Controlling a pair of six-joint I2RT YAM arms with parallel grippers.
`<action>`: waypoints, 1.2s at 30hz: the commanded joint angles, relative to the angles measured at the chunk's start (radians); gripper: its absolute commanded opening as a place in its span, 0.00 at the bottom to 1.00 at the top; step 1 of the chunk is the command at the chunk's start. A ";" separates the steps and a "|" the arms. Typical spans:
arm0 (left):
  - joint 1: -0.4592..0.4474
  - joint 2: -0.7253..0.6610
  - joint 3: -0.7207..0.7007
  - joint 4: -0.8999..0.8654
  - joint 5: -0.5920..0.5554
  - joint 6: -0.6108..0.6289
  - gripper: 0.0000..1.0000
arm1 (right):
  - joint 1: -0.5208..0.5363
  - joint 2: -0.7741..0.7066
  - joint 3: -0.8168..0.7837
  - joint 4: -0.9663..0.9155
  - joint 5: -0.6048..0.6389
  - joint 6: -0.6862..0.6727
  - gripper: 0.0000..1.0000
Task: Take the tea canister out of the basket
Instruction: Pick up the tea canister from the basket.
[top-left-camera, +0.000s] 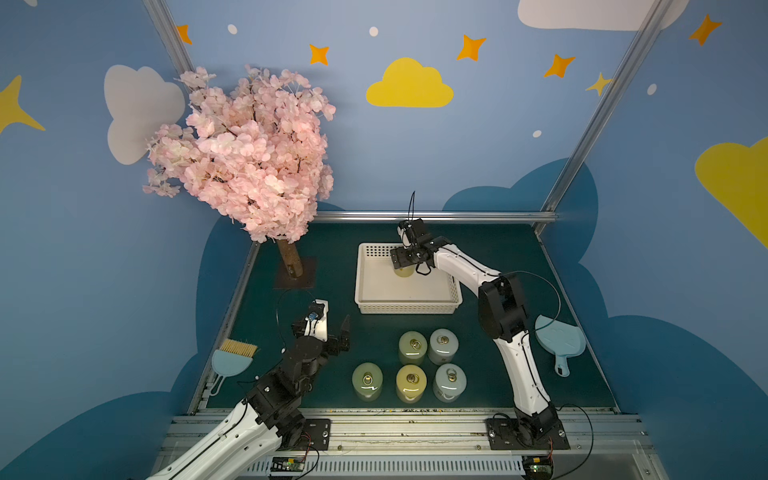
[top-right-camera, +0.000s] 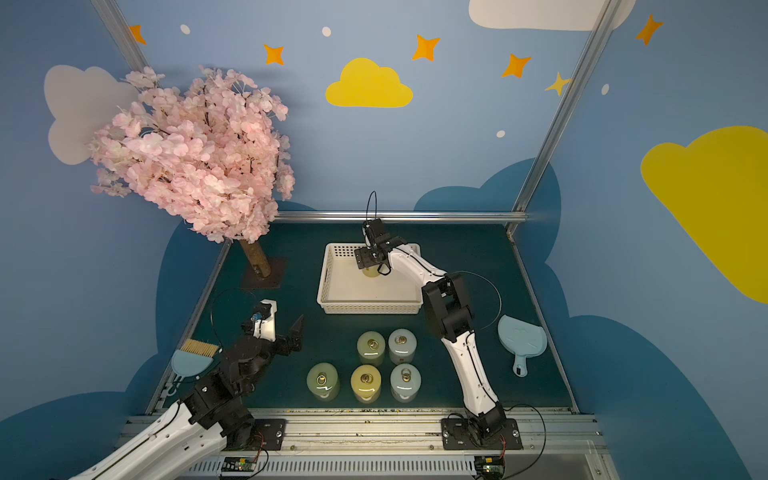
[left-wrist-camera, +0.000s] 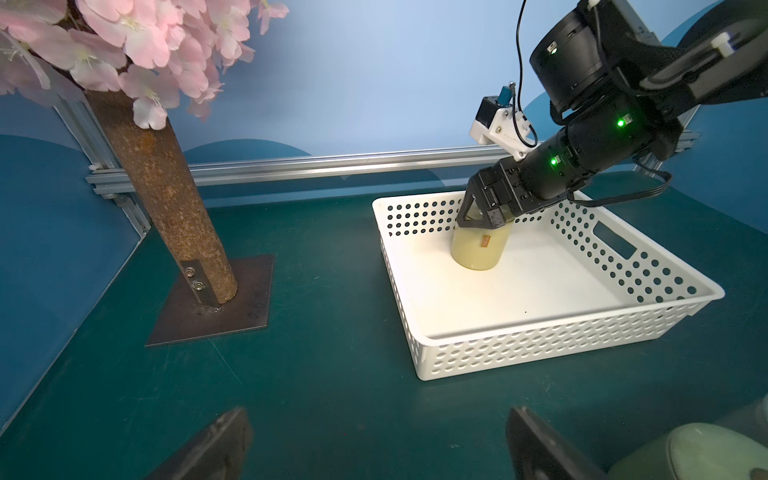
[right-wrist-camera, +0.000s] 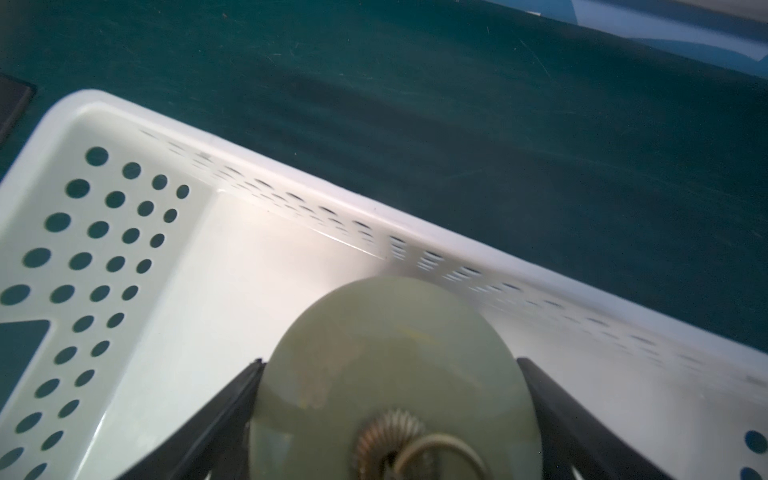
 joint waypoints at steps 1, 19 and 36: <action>0.003 -0.007 -0.011 0.023 -0.013 0.005 1.00 | -0.002 0.027 0.033 -0.029 0.018 -0.021 0.89; 0.003 -0.010 -0.009 0.022 -0.013 0.006 1.00 | 0.006 -0.029 0.036 -0.051 0.019 -0.044 0.59; 0.003 -0.017 -0.012 0.022 -0.003 0.005 1.00 | 0.038 -0.191 -0.040 -0.057 0.034 -0.075 0.57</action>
